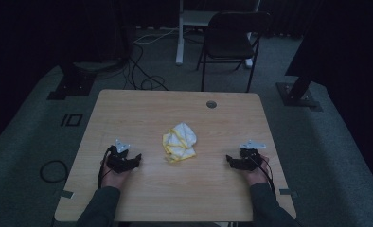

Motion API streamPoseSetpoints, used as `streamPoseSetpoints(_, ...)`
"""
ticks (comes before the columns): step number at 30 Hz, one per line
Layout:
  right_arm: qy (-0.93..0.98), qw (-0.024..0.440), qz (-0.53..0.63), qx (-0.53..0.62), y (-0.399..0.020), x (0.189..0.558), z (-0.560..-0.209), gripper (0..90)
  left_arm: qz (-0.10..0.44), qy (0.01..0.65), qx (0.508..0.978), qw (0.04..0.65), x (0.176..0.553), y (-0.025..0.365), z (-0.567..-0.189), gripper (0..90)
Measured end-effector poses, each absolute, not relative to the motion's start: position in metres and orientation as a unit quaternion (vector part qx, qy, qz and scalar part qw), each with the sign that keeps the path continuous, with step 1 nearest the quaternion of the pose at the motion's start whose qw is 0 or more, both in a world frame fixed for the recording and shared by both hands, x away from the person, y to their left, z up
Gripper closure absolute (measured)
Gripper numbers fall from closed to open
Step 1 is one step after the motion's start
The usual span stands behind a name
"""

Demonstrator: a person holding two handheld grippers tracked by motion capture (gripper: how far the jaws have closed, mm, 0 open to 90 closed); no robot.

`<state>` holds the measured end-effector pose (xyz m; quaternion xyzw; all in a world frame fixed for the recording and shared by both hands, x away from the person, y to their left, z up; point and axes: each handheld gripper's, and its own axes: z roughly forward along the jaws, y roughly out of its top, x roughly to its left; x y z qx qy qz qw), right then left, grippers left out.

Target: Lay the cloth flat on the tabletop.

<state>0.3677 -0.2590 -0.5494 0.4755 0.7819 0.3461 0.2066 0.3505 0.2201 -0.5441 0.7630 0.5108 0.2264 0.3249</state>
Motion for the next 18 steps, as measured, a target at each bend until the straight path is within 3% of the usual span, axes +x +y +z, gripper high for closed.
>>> streamPoseSetpoints(12,0.786,0.200,0.338,0.477,-0.2553,0.3686,-0.5482,18.9,0.220,0.499,0.772,0.327,0.3468,0.2203,-0.5443,27.2)
streamPoseSetpoints(18,0.791,0.197,0.340,0.468,-0.2518,0.3671,-0.5458,32.0,0.220,0.497,0.772,0.328,0.3457,0.2195,-0.5442,28.5)
